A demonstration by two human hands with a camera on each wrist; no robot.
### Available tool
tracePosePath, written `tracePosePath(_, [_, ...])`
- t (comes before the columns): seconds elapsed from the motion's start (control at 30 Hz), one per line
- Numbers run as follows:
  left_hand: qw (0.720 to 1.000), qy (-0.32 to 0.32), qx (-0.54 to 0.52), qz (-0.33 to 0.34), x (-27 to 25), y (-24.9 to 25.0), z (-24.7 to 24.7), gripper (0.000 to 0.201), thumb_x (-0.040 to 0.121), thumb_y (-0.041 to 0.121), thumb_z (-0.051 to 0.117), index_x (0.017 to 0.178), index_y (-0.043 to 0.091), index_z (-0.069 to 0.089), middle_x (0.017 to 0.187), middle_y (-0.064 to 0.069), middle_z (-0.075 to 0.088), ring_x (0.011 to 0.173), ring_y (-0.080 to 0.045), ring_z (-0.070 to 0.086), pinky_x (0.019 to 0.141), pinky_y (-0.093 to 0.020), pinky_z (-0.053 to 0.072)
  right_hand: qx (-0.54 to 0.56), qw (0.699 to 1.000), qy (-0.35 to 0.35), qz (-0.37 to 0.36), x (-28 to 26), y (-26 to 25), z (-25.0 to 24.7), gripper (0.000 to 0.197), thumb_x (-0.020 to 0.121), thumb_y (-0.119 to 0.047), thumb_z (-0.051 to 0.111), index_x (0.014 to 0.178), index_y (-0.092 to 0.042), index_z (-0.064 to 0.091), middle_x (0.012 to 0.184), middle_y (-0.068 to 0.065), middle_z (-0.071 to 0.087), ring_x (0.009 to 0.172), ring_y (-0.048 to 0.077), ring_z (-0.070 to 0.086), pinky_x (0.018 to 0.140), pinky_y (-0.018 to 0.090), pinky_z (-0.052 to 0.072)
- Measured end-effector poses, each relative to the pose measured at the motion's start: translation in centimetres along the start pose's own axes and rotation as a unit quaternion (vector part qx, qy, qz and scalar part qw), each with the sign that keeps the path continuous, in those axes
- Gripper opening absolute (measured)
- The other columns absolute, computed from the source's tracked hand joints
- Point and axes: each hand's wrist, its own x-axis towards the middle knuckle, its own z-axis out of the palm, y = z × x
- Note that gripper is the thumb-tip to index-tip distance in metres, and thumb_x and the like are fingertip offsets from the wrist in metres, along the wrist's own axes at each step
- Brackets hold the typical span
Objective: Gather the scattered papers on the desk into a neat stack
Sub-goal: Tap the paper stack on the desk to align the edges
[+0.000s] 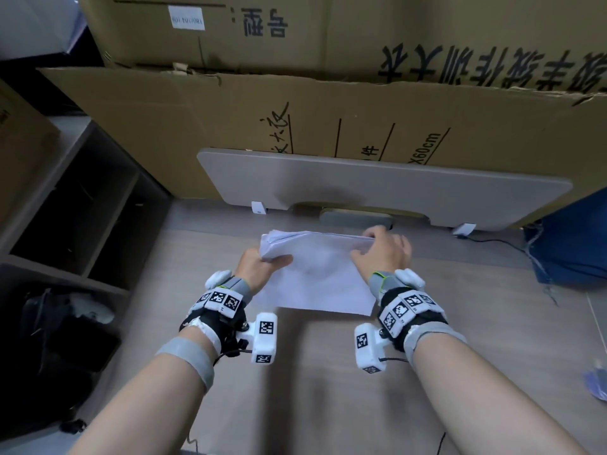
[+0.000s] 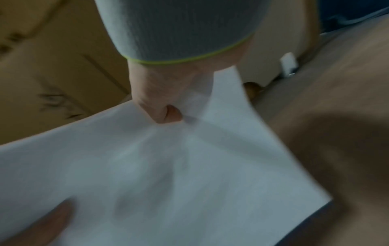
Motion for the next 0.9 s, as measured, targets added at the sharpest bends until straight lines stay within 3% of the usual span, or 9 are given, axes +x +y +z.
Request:
tracePosePath(0.07, [0.999,0.026,-0.027,-0.005,0.3,-0.7,-0.9,0.022,0.078,0.023,0.083,0.094,0.013,0.072,0.092,-0.009,0.07,0.079,-0.023,0.062,0.072,-0.034,0.048,0.019,0.997,-0.04,0.067,0.0,1.7,-0.1,0.02,0.069,-0.033,0.063,0.088,-0.03,0.057,0.069,-0.007,0.052,0.089,0.023,0.053,0.101,0.034,0.038])
tracePosePath(0.2, [0.993,0.056,-0.103,-0.033,0.5,-2.3,-1.8,0.026,0.081,0.02,0.081,0.103,0.014,0.069,0.094,-0.006,0.071,0.086,-0.026,0.065,0.071,-0.033,0.051,0.205,0.96,-0.12,0.148,-0.5,3.1,0.6,0.023,0.071,-0.016,0.068,0.092,-0.023,0.062,0.08,0.001,0.066,0.077,0.023,0.059,0.068,0.025,0.047])
tracePosePath(0.33, [0.985,0.053,-0.163,-0.037,0.5,-3.2,-1.6,0.018,0.081,0.018,0.081,0.096,0.017,0.071,0.096,-0.008,0.075,0.092,-0.03,0.071,0.085,-0.044,0.056,0.362,0.884,-0.197,0.223,-1.1,3.5,2.1,0.025,0.072,0.003,0.073,0.094,-0.008,0.065,0.091,0.009,0.068,0.081,0.023,0.063,0.071,0.027,0.049])
tracePosePath(0.5, [0.975,0.049,-0.218,-0.009,0.9,-1.3,-1.3,0.034,0.075,0.004,0.082,0.107,0.008,0.072,0.101,-0.011,0.076,0.089,-0.025,0.072,0.08,-0.034,0.059,0.387,0.881,-0.103,0.252,1.0,1.9,2.1,0.019,0.073,0.006,0.066,0.063,-0.009,0.061,0.081,0.01,0.061,0.075,0.019,0.054,0.069,0.032,0.045])
tracePosePath(0.57, [0.98,0.067,-0.188,0.015,1.2,0.4,-1.3,0.033,0.069,0.0,0.078,0.099,0.011,0.072,0.093,-0.006,0.071,0.079,-0.02,0.065,0.069,-0.025,0.054,0.361,0.9,-0.068,0.235,2.9,1.2,0.9,0.014,0.079,0.004,0.062,0.077,-0.01,0.064,0.088,0.012,0.061,0.082,0.02,0.055,0.075,0.032,0.047])
tracePosePath(0.63, [0.983,0.079,-0.166,0.017,1.8,1.4,-1.3,0.026,0.062,0.004,0.072,0.084,0.018,0.068,0.087,-0.004,0.065,0.079,-0.02,0.056,0.07,-0.028,0.045,0.37,0.9,-0.06,0.221,4.0,1.5,0.4,0.025,0.088,-0.001,0.058,0.105,-0.019,0.055,0.1,0.008,0.056,0.092,0.018,0.054,0.079,0.03,0.05])
tracePosePath(0.7, [0.986,0.073,-0.151,0.015,2.4,0.9,-1.4,0.027,0.063,0.001,0.069,0.082,0.019,0.068,0.086,-0.003,0.065,0.082,-0.021,0.057,0.075,-0.032,0.044,0.351,0.912,-0.054,0.204,3.5,1.8,0.1,0.027,0.087,-0.001,0.061,0.105,-0.019,0.055,0.092,0.003,0.054,0.084,0.014,0.05,0.063,0.02,0.045])
tracePosePath(0.8, [0.993,0.047,-0.107,-0.001,2.6,-1.7,-1.2,0.043,0.067,-0.02,0.062,0.087,0.018,0.07,0.095,-0.007,0.069,0.086,-0.024,0.06,0.075,-0.03,0.048,0.311,0.923,-0.089,0.207,1.8,2.7,1.5,0.02,0.08,0.004,0.063,0.095,-0.008,0.067,0.083,0.004,0.059,0.077,0.015,0.052,0.066,0.018,0.043])
tracePosePath(0.9, [0.994,0.039,-0.097,-0.024,2.2,-4.0,-0.3,0.05,0.067,-0.03,0.048,0.082,0.014,0.068,0.104,-0.008,0.067,0.085,-0.022,0.06,0.062,-0.016,0.048,0.296,0.911,-0.16,0.24,0.2,3.5,2.8,0.012,0.08,-0.004,0.065,0.082,-0.015,0.061,0.082,0.002,0.059,0.081,0.017,0.051,0.065,0.014,0.044])
